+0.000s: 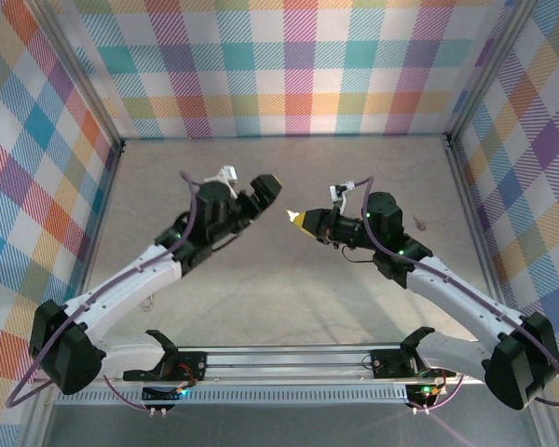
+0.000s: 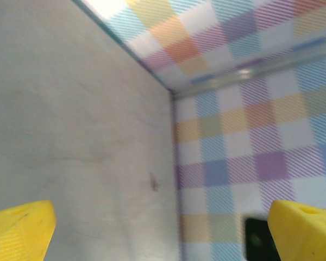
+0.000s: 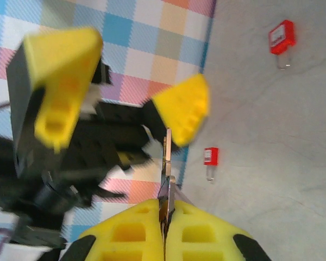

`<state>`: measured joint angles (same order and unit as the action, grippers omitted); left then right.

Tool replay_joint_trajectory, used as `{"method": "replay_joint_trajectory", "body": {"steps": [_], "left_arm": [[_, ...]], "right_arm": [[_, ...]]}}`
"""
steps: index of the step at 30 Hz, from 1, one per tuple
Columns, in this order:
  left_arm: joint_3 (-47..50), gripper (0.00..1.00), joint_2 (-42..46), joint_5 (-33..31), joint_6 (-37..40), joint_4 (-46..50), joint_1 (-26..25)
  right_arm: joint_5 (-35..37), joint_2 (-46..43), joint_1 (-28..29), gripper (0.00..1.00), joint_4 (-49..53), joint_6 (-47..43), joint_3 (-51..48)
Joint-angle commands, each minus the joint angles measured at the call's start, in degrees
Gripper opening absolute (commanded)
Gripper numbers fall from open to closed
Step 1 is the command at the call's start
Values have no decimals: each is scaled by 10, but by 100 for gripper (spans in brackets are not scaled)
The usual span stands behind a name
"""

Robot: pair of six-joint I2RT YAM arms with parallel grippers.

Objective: Unlock with the key

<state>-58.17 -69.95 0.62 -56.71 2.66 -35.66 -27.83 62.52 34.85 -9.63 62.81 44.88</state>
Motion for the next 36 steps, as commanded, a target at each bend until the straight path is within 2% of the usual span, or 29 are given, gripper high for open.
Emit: {"method": "replay_joint_trajectory", "body": {"steps": [1, 4, 7, 10, 16, 20, 23, 29, 36], "left_arm": [[-75, 100, -27, -9, 89, 272, 55], [-127, 100, -75, -25, 174, 360, 102], [-175, 100, -134, -42, 238, 405, 142], [-213, 98, -203, -53, 276, 423, 176], [-293, 86, -346, -51, 325, 431, 230], [-354, 83, -427, -60, 342, 450, 248], [-379, 78, -471, -40, 343, 449, 263], [-432, 77, -530, -56, 357, 466, 272], [-450, 73, -570, -32, 358, 469, 274]], "right_arm": [[23, -13, 2, 0, 138, -74, 20], [24, -14, 2, 0, 153, -82, 19], [23, -10, 2, 0, 166, -91, 25], [22, -6, 1, 0, 181, -100, 31], [20, -17, 2, 0, 197, -105, 28], [25, -36, 2, 0, 209, -107, 18], [28, -46, 2, 0, 212, -105, 12], [26, -47, 3, 0, 211, -104, 8], [24, -37, 2, 0, 206, -105, 9]]}}
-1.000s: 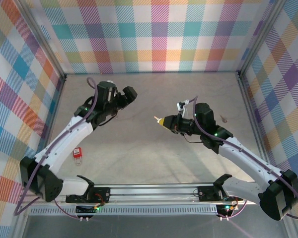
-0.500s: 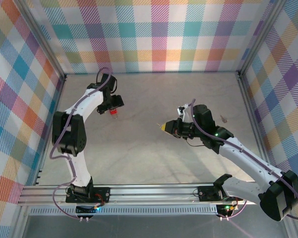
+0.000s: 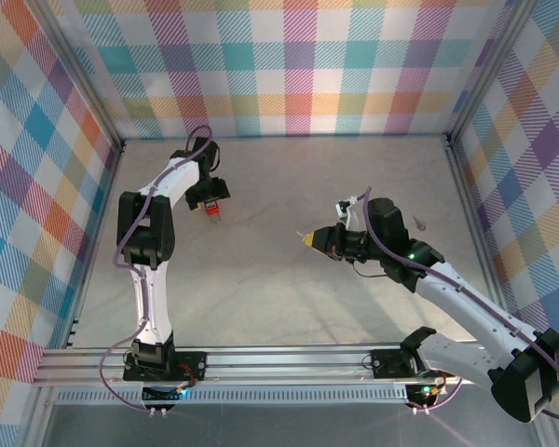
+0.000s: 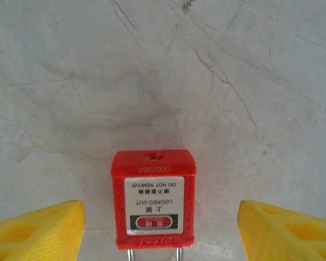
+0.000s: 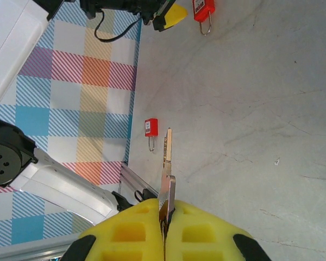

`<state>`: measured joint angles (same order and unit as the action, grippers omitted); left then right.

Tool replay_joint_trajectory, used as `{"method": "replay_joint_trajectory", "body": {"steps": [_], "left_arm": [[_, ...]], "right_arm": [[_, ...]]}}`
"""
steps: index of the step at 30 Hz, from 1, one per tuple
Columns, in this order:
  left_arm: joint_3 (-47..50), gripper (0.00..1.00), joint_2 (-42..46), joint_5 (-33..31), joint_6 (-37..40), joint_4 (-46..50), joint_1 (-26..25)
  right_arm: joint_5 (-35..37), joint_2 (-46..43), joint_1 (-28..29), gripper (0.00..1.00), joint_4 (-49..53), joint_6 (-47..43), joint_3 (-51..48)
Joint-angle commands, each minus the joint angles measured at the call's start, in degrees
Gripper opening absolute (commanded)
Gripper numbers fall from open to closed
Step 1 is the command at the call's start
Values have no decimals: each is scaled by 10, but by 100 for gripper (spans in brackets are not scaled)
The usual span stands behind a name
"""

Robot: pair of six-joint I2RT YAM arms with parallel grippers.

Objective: Unlock with the key

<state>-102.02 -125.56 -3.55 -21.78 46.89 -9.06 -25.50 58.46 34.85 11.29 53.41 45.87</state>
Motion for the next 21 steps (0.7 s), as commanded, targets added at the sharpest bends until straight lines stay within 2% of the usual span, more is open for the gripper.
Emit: {"method": "replay_joint_trajectory", "body": {"steps": [1, 12, 17, 21], "left_arm": [[-11, 72, -17, 7, 8, 27, 8], [-26, 61, -45, -10, 14, 36, 8], [-35, 46, -56, 4, 33, 34, 7], [1, 37, -35, 37, 52, -4, 5]], "right_arm": [[1, 5, 2, 0, -4, -10, -1], [6, 6, 2, 0, -2, -10, -6], [10, 4, 2, 0, 7, -14, -6], [19, 5, 2, 0, 33, -27, 1]]}}
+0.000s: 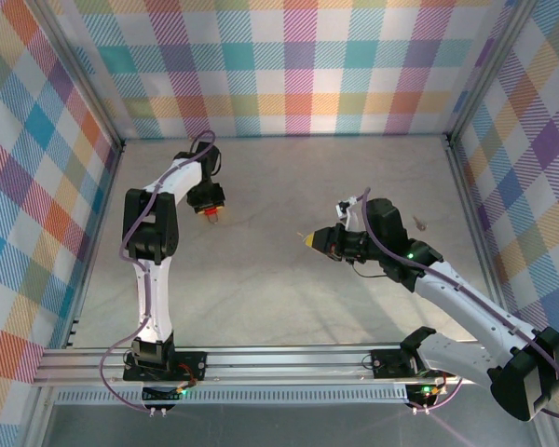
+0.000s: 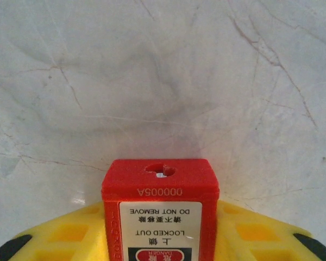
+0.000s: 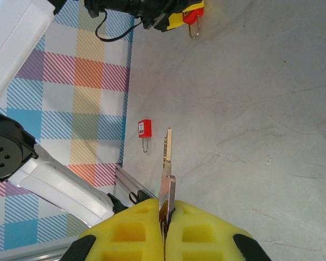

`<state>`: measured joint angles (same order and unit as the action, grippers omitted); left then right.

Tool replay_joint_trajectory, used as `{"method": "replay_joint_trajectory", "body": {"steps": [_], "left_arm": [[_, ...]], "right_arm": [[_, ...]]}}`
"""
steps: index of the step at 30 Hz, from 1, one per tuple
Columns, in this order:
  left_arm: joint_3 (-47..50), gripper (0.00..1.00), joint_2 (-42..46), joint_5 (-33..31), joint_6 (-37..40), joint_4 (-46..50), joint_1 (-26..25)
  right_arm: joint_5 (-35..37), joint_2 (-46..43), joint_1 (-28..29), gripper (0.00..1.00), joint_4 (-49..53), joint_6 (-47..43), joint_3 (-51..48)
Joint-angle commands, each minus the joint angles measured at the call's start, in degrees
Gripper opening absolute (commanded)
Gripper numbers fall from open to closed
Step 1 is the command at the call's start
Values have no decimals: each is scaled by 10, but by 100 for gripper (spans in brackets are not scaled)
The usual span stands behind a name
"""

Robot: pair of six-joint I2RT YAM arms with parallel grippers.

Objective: Unlock with the key

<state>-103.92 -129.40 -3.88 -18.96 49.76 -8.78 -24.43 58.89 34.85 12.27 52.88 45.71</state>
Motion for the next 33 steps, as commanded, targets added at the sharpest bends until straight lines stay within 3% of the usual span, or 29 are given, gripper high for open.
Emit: {"method": "replay_joint_trajectory", "body": {"steps": [1, 5, 11, 16, 27, 33], "left_arm": [[34, 36, 13, 52, 31, -47, 1], [71, 31, 58, 98, 85, -80, -16], [154, 23, 155, 143, 190, -153, -60], [234, 22, 263, 180, 289, -241, -110], [375, 23, 452, 324, 604, -332, -227], [367, 20, 478, 302, 677, -284, -283]], "right_arm": [[9, 2, 1, 0, 38, -29, 9], [-9, 22, -24, 0, 123, -77, 55], [-80, 52, -109, 0, 238, -155, 113], [-100, 83, -141, 0, 336, -235, 178], [-155, 102, -149, 0, 369, -292, 207], [-184, 93, -144, 0, 354, -292, 201]]}}
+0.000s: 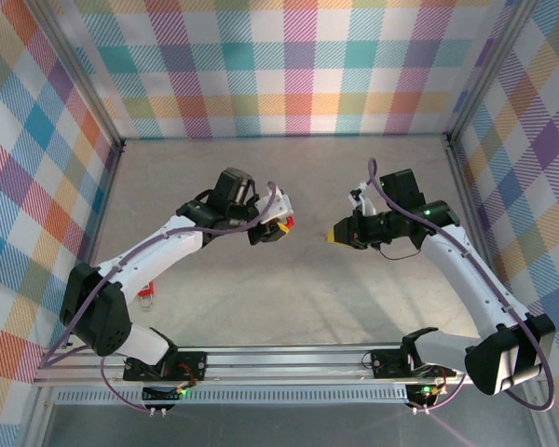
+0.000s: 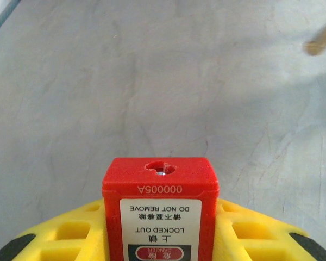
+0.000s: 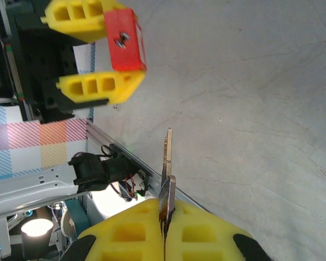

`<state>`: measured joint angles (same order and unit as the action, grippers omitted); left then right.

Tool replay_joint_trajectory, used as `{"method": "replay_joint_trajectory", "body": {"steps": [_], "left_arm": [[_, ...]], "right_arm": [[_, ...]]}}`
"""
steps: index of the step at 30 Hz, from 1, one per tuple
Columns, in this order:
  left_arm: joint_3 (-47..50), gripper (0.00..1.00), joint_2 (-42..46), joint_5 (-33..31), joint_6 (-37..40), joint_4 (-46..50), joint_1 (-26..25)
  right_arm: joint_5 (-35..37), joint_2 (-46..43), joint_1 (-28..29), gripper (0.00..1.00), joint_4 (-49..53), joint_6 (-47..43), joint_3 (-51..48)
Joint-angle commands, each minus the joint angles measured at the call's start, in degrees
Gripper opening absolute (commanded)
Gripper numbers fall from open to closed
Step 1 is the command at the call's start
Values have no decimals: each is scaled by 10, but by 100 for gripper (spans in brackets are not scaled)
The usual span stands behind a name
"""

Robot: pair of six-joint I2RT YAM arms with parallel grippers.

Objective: Unlock with the key

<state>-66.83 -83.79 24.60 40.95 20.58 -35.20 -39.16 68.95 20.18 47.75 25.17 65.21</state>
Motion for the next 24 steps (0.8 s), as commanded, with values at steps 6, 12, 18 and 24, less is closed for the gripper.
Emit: {"method": "replay_joint_trajectory", "body": {"steps": [6, 12, 18, 24], "left_arm": [[-10, 17, 27, -12, 133, 36, -74], [-14, 16, 29, -9, 131, 32, -89], [-18, 15, 28, -10, 123, 26, -92], [-23, 14, 26, -10, 124, 32, -95]], "right_arm": [[-34, -2, 26, 0, -12, -15, 1], [-42, -5, 29, 0, -20, -15, -3], [-43, -5, 31, 0, -15, -19, -13], [-45, -2, 37, 0, -14, -22, -23]]}}
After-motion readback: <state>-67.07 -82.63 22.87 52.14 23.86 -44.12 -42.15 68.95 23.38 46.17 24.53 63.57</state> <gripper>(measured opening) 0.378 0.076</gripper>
